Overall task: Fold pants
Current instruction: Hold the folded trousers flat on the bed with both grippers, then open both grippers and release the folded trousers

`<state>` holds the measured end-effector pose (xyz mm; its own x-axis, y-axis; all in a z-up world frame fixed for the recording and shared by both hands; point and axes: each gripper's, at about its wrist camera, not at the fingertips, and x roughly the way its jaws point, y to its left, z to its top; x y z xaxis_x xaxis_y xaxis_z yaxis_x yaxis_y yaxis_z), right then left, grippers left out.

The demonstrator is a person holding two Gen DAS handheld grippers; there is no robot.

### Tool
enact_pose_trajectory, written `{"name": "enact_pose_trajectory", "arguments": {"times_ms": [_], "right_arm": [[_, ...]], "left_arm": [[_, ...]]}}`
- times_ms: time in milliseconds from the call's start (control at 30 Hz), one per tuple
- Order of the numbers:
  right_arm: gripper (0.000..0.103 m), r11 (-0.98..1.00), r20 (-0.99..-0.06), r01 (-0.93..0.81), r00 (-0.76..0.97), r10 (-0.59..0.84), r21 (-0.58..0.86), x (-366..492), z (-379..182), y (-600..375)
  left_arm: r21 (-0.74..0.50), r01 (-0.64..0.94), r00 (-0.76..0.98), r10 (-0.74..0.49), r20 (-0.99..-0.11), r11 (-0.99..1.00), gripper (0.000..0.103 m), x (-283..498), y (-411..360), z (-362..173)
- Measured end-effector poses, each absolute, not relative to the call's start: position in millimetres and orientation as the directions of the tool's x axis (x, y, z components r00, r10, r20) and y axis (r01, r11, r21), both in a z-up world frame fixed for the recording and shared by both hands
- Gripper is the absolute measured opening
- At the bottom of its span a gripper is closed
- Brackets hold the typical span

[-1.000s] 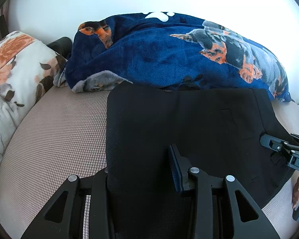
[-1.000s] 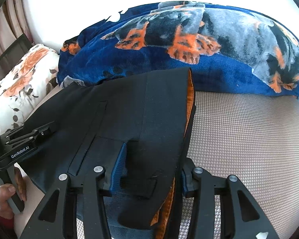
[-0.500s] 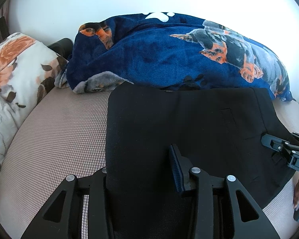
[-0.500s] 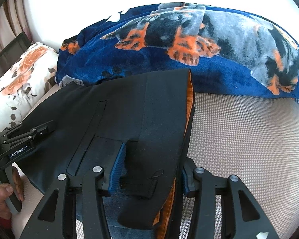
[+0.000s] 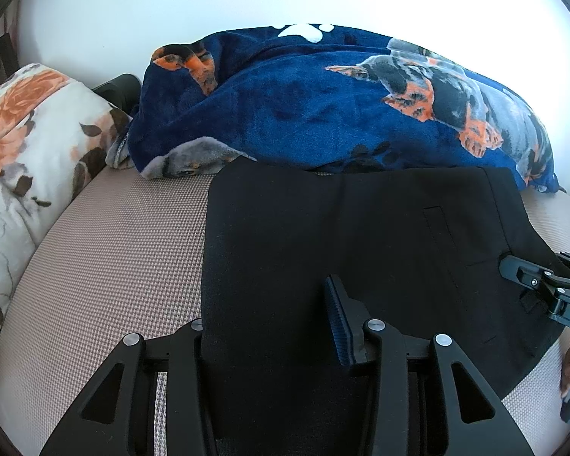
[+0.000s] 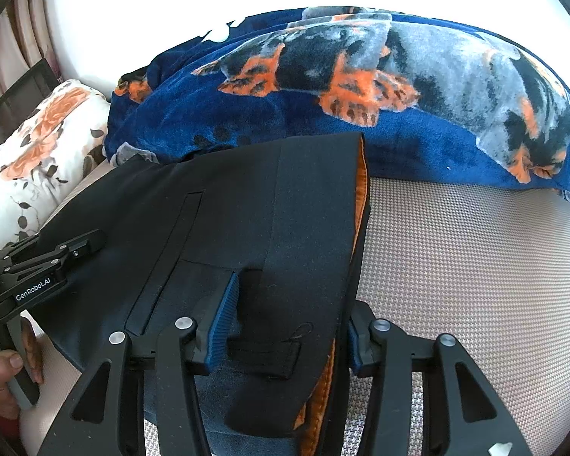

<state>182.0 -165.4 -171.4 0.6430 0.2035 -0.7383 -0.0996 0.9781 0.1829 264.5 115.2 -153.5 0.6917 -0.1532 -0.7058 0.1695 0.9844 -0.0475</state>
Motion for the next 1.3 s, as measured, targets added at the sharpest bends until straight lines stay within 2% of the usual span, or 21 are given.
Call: {"name": "enact_pose_trajectory", "arguments": {"times_ms": [700, 1300], "right_arm": [[0.047, 0.979, -0.739, -0.100, 0.643, 0.201, 0.179, 182.6, -171.1, -164.4], [0.053, 0.983, -0.742, -0.087, 0.646, 0.181, 0.164, 182.9, -172.7, -168.2]], "left_arm": [[-0.043, 0.170, 0.692, -0.150, -0.706, 0.985, 0.044, 265.0, 116.1, -151.8], [-0.020, 0.169, 0.696, -0.134, -0.706, 0.985, 0.052, 265.4, 116.6, -152.5]]}}
